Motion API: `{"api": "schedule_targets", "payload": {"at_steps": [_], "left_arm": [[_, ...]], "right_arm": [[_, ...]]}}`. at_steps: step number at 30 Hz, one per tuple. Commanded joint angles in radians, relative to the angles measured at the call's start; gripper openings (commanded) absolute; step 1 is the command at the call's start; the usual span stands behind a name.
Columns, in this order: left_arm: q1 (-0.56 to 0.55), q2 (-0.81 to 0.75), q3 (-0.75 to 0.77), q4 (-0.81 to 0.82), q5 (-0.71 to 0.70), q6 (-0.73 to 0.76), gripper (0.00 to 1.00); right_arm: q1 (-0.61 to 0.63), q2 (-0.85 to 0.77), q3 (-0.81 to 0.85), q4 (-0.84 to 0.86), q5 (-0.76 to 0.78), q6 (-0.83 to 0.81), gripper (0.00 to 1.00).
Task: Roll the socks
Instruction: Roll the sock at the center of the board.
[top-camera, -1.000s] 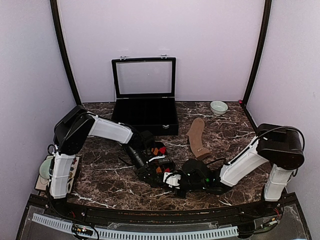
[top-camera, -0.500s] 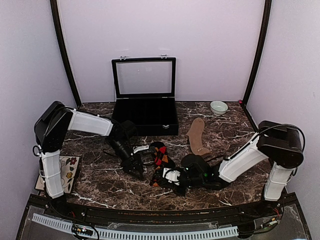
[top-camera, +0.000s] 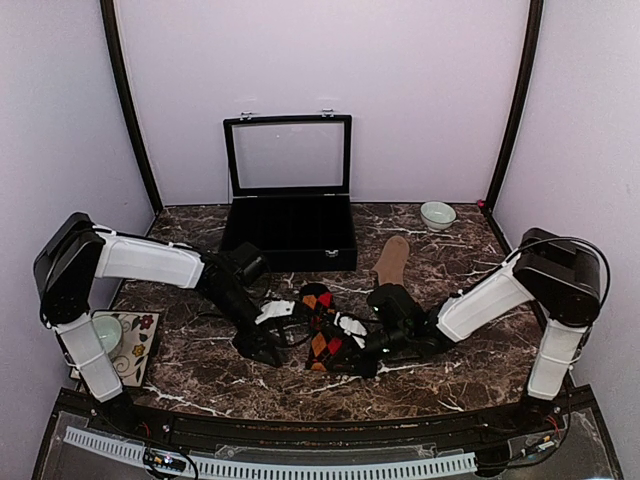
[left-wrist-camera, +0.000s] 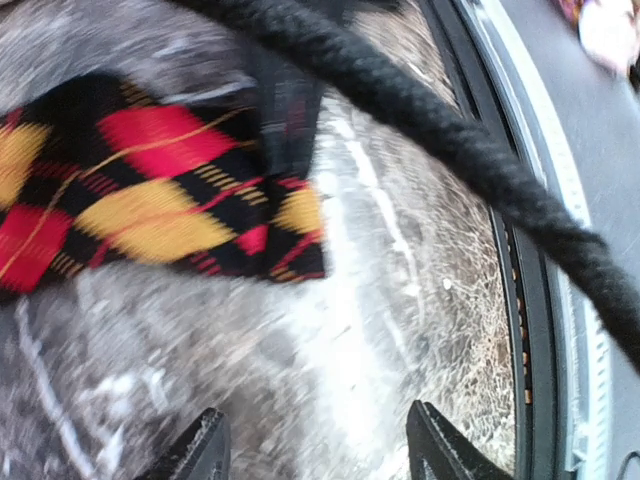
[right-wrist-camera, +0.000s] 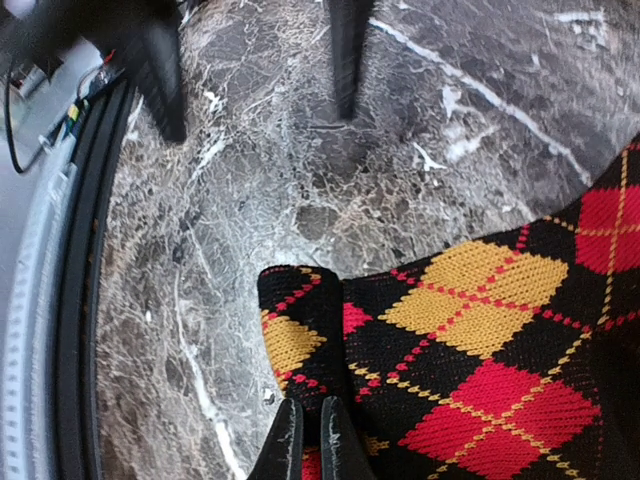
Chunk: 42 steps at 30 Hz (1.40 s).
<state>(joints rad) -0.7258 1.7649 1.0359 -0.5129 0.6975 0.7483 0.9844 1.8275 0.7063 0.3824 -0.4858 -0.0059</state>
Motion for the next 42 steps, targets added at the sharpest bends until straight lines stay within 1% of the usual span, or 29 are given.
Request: {"api": "schedule_targets", "payload": {"at_steps": [1, 3, 9, 13, 19, 24, 29, 30, 31, 33, 34, 36, 37, 38, 42], "left_arm": [[-0.099, -0.068, -0.060, 0.129, -0.112, 0.080, 0.62], [-0.122, -0.071, -0.059, 0.174, -0.136, 0.086, 0.62], [-0.173, -0.047, -0.042, 0.269, -0.181, 0.088, 0.59], [-0.206, -0.017, -0.031, 0.307, -0.202, 0.091, 0.53], [-0.230, 0.028, 0.009, 0.322, -0.217, 0.105, 0.40], [-0.235, 0.066, 0.030, 0.318, -0.222, 0.114, 0.27], [-0.235, 0.086, -0.001, 0.359, -0.261, 0.100, 0.21], [-0.235, 0.087, -0.008, 0.361, -0.263, 0.103, 0.18], [-0.235, 0.091, -0.012, 0.361, -0.263, 0.104, 0.13], [-0.234, 0.104, -0.018, 0.364, -0.271, 0.099, 0.02], [-0.234, 0.114, -0.018, 0.364, -0.277, 0.093, 0.00], [-0.226, 0.138, -0.008, 0.345, -0.285, 0.076, 0.00], [-0.215, 0.150, 0.004, 0.325, -0.267, 0.067, 0.00], [-0.202, 0.164, 0.021, 0.294, -0.243, 0.055, 0.00], [-0.153, 0.221, 0.104, 0.154, -0.103, 0.025, 0.00]], "right_arm": [[-0.057, 0.095, -0.012, -0.204, -0.117, 0.170, 0.00], [-0.077, 0.115, -0.011, -0.194, -0.161, 0.218, 0.00], [-0.136, 0.166, -0.003, -0.214, -0.201, 0.306, 0.00], [-0.155, 0.205, 0.029, -0.286, -0.201, 0.321, 0.00], [-0.161, 0.241, 0.070, -0.353, -0.185, 0.335, 0.00], [-0.162, 0.247, 0.084, -0.369, -0.181, 0.343, 0.00], [-0.161, 0.240, 0.082, -0.366, -0.178, 0.348, 0.00], [-0.161, 0.239, 0.084, -0.364, -0.176, 0.350, 0.00], [-0.161, 0.237, 0.087, -0.366, -0.168, 0.357, 0.00], [-0.162, 0.229, 0.093, -0.364, -0.158, 0.360, 0.04], [-0.162, 0.217, 0.091, -0.353, -0.153, 0.362, 0.07], [-0.162, 0.182, 0.081, -0.328, -0.143, 0.356, 0.12], [-0.161, 0.162, 0.071, -0.310, -0.133, 0.352, 0.15], [-0.160, 0.138, 0.060, -0.296, -0.121, 0.344, 0.22], [-0.145, 0.032, -0.009, -0.231, -0.061, 0.302, 0.38]]}}
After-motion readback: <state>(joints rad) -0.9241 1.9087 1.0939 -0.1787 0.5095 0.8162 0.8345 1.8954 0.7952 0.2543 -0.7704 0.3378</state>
